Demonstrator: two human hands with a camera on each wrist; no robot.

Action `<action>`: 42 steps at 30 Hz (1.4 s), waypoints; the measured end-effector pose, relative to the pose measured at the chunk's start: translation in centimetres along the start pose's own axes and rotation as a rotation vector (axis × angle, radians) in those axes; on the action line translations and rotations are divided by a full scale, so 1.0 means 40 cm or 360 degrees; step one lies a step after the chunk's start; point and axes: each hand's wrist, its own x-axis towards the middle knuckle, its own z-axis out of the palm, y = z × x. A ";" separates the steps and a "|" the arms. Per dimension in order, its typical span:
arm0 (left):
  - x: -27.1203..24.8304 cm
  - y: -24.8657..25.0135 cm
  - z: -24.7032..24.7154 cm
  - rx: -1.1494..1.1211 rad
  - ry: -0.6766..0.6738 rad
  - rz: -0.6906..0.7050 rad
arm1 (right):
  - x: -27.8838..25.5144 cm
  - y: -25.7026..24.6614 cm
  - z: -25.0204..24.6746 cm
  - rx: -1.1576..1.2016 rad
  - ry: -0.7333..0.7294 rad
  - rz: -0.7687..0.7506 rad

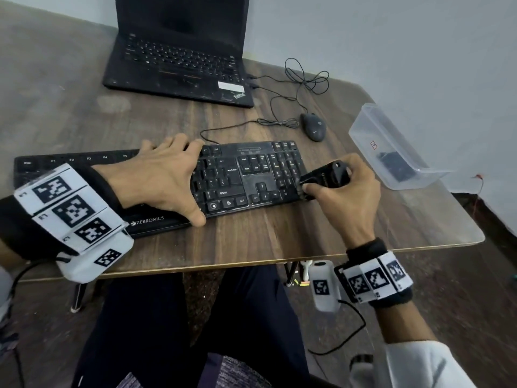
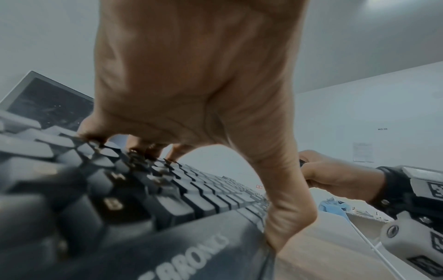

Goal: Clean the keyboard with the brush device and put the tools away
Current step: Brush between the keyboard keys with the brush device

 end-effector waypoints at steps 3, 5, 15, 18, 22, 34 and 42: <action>-0.001 0.004 -0.003 0.0020 -0.0017 -0.0021 | -0.031 -0.048 0.035 0.0034 -0.0110 -0.0071; -0.004 0.008 -0.004 0.0037 -0.0015 -0.0029 | -0.077 -0.093 0.081 0.0066 -0.0261 -0.0240; -0.001 0.008 -0.003 0.0045 0.0008 -0.0003 | -0.032 -0.122 0.116 0.0067 -0.0327 -0.0228; 0.001 0.008 -0.005 0.0040 0.0008 0.0013 | -0.021 -0.123 0.115 0.0041 -0.0262 -0.0256; 0.003 0.005 0.002 0.0060 0.0027 0.0006 | -0.010 -0.111 0.101 0.0010 -0.0241 -0.0240; -0.002 0.008 0.001 0.0035 0.0052 0.0013 | -0.018 -0.115 0.094 -0.0033 -0.0325 -0.0247; 0.004 0.010 -0.001 0.0024 0.0055 -0.0047 | 0.004 -0.143 0.120 -0.0013 -0.0249 -0.0273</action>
